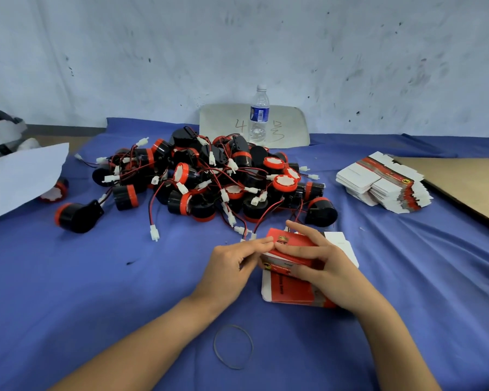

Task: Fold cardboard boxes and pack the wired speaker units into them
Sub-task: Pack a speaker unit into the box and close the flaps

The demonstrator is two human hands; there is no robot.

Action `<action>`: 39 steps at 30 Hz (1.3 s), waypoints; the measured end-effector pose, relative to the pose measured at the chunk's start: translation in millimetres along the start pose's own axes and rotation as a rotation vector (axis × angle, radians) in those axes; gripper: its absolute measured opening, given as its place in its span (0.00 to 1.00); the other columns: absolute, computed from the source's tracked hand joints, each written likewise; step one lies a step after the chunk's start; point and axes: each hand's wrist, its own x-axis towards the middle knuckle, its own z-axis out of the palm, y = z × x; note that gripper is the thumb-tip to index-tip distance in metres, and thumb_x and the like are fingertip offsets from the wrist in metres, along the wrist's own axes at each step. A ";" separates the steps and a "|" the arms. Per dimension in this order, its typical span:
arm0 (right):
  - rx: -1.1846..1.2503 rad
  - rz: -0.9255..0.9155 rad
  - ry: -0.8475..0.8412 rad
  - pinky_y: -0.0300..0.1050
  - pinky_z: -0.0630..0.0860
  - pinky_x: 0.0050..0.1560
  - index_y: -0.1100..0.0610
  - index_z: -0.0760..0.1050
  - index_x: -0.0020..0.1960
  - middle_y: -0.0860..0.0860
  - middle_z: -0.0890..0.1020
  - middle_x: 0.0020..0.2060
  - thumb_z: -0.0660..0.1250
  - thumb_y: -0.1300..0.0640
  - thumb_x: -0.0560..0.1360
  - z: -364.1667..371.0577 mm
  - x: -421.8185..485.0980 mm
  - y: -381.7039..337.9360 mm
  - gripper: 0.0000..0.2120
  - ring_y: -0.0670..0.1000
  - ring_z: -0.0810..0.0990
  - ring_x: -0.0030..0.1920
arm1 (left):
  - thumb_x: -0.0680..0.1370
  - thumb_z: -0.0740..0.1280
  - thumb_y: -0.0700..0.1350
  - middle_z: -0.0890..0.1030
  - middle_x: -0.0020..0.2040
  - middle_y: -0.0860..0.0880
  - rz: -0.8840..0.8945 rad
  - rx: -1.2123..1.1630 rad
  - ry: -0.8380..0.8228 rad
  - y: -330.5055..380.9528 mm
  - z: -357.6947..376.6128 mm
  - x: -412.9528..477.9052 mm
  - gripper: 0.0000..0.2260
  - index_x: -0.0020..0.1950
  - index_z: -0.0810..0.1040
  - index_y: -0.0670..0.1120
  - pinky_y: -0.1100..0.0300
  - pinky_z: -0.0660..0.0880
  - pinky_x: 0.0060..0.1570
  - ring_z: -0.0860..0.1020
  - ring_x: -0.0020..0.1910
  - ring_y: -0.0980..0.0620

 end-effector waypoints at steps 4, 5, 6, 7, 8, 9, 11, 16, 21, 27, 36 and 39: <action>0.100 0.012 0.094 0.29 0.67 0.59 0.43 0.82 0.52 0.36 0.64 0.71 0.66 0.73 0.72 -5.6 0.1 4.3 0.25 0.33 0.65 0.68 | 0.75 0.70 0.42 0.84 0.51 0.50 0.025 0.002 -0.058 6.4 5.6 -1.2 0.09 0.55 0.80 0.47 0.58 0.80 0.46 0.83 0.42 0.58; 0.101 0.002 0.107 0.27 0.67 0.58 0.42 0.82 0.51 0.37 0.64 0.71 0.66 0.72 0.73 -6.4 -0.2 4.9 0.25 0.33 0.64 0.68 | 0.75 0.70 0.41 0.83 0.54 0.51 0.046 -0.005 -0.053 7.7 7.8 -1.6 0.09 0.55 0.81 0.44 0.59 0.80 0.46 0.82 0.42 0.60; 0.102 -0.009 0.110 0.25 0.67 0.57 0.41 0.82 0.50 0.37 0.65 0.70 0.69 0.69 0.73 -6.1 -0.5 4.8 0.22 0.33 0.65 0.67 | 0.75 0.70 0.39 0.82 0.56 0.53 0.059 -0.014 -0.039 8.7 10.0 -1.7 0.07 0.53 0.81 0.41 0.61 0.80 0.46 0.82 0.40 0.61; 0.107 -0.012 0.114 0.25 0.67 0.56 0.39 0.82 0.49 0.37 0.65 0.70 0.71 0.61 0.73 -5.5 -0.6 4.6 0.16 0.34 0.66 0.67 | 0.75 0.70 0.39 0.80 0.57 0.55 0.059 -0.025 -0.025 9.3 11.5 -1.2 0.06 0.51 0.81 0.39 0.62 0.80 0.44 0.82 0.37 0.60; 0.117 -0.002 0.119 0.25 0.67 0.56 0.37 0.82 0.48 0.36 0.66 0.69 0.72 0.53 0.71 -4.7 -1.2 3.5 0.11 0.35 0.67 0.67 | 0.76 0.69 0.38 0.80 0.57 0.55 0.051 -0.038 -0.018 10.0 12.7 -0.8 0.04 0.48 0.81 0.39 0.63 0.80 0.42 0.81 0.34 0.59; 0.122 0.007 0.125 0.25 0.67 0.56 0.36 0.83 0.47 0.35 0.67 0.68 0.71 0.49 0.69 -4.3 -1.7 3.0 0.10 0.35 0.68 0.66 | 0.76 0.69 0.38 0.80 0.57 0.54 0.044 -0.048 -0.012 10.8 13.2 -0.4 0.03 0.46 0.81 0.39 0.64 0.79 0.40 0.81 0.32 0.58; 0.122 0.014 0.130 0.25 0.67 0.57 0.35 0.83 0.47 0.34 0.67 0.68 0.70 0.46 0.67 -4.0 -1.8 4.8 0.10 0.35 0.68 0.66 | 0.76 0.69 0.38 0.80 0.57 0.55 0.035 -0.049 -0.010 11.9 13.1 0.3 0.03 0.43 0.80 0.39 0.66 0.78 0.38 0.79 0.29 0.58; 0.093 0.024 0.097 0.24 0.67 0.56 0.32 0.81 0.47 0.32 0.66 0.68 0.70 0.45 0.66 -5.5 0.8 6.9 0.11 0.32 0.66 0.66 | 0.77 0.68 0.40 0.80 0.56 0.57 -0.014 -0.037 -0.039 14.5 11.7 -0.2 0.05 0.47 0.83 0.41 0.57 0.80 0.37 0.80 0.30 0.58; 0.152 0.041 0.065 0.36 0.70 0.61 0.39 0.84 0.49 0.36 0.66 0.70 0.71 0.47 0.67 -8.4 1.6 7.9 0.11 0.35 0.67 0.68 | 0.78 0.67 0.34 0.77 0.61 0.58 -0.036 -0.026 -0.090 14.1 11.1 -2.2 0.05 0.51 0.82 0.40 0.57 0.80 0.37 0.82 0.34 0.56; 0.183 0.066 0.048 0.33 0.74 0.53 0.43 0.85 0.46 0.33 0.67 0.68 0.73 0.55 0.70 -10.7 3.6 6.5 0.08 0.35 0.71 0.63 | 0.78 0.67 0.37 0.78 0.60 0.59 -0.057 -0.034 -0.099 14.1 10.7 -3.1 0.04 0.49 0.82 0.41 0.54 0.80 0.34 0.82 0.31 0.56; 0.097 0.042 0.055 0.27 0.69 0.52 0.47 0.83 0.42 0.33 0.66 0.69 0.77 0.57 0.68 -7.1 17.6 10.5 0.07 0.33 0.71 0.63 | 0.76 0.67 0.42 0.82 0.57 0.56 -0.058 0.099 -0.104 17.1 7.1 -8.0 0.10 0.55 0.83 0.45 0.51 0.78 0.34 0.80 0.32 0.50; 0.098 0.056 -0.024 0.29 0.71 0.54 0.44 0.82 0.50 0.35 0.65 0.68 0.76 0.63 0.69 -12.6 12.6 10.7 0.17 0.34 0.70 0.64 | 0.75 0.71 0.45 0.80 0.59 0.60 -0.018 0.212 -0.130 18.4 6.6 -10.0 0.15 0.62 0.77 0.51 0.54 0.79 0.35 0.78 0.38 0.58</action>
